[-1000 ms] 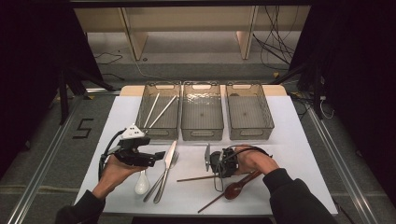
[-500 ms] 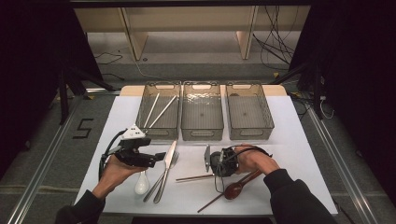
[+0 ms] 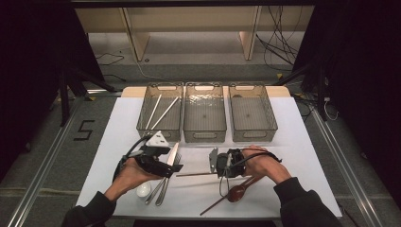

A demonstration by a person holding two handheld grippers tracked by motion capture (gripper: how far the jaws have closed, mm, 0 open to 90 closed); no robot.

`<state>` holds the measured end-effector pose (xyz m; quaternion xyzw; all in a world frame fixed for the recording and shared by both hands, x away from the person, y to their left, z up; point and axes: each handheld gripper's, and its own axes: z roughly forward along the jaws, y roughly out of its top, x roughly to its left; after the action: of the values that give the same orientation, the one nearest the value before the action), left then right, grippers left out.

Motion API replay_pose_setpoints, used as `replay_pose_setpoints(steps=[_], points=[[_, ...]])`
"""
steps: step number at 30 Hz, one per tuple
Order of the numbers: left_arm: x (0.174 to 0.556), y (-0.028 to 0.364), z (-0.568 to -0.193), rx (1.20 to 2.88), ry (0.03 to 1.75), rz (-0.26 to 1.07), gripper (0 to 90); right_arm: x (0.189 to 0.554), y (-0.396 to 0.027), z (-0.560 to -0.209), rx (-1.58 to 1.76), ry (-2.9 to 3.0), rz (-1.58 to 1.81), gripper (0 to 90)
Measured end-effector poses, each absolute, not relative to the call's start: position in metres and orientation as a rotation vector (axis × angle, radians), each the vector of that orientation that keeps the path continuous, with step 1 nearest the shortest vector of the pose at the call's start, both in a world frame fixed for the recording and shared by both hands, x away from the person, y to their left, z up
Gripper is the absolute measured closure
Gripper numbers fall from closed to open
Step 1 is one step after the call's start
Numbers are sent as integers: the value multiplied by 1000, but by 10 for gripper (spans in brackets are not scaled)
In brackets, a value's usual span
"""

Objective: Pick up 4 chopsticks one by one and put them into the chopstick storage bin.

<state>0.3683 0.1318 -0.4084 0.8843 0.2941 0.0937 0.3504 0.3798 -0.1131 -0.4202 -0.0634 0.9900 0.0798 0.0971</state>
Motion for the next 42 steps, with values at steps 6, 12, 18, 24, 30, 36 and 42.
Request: replay_pose_setpoints(steps=[6, 12, 18, 24, 30, 36, 42], points=[[367, 109, -415, 2379, 671, 160, 268, 373, -111, -416, -188, 2907, 238, 856], [367, 92, -423, 2493, 570, 96, 379, 370, -108, -415, -222, 2903, 229, 856], [366, 85, -427, 2538, 515, 67, 510, 366, -106, -415, -237, 2891, 256, 856], [365, 82, -428, 2572, 459, 55, 622, 364, -105, -412, -254, 2887, 269, 856], [362, 80, -429, 2588, 427, 33, 725, 362, -105, -411, -258, 2885, 275, 856], [360, 79, -429, 2601, 406, 21, 826, 361, -105, -412, -261, 2886, 272, 855], [360, 82, -425, 2567, 414, -10, 852, 362, -106, -411, -266, 2850, 302, 827]])
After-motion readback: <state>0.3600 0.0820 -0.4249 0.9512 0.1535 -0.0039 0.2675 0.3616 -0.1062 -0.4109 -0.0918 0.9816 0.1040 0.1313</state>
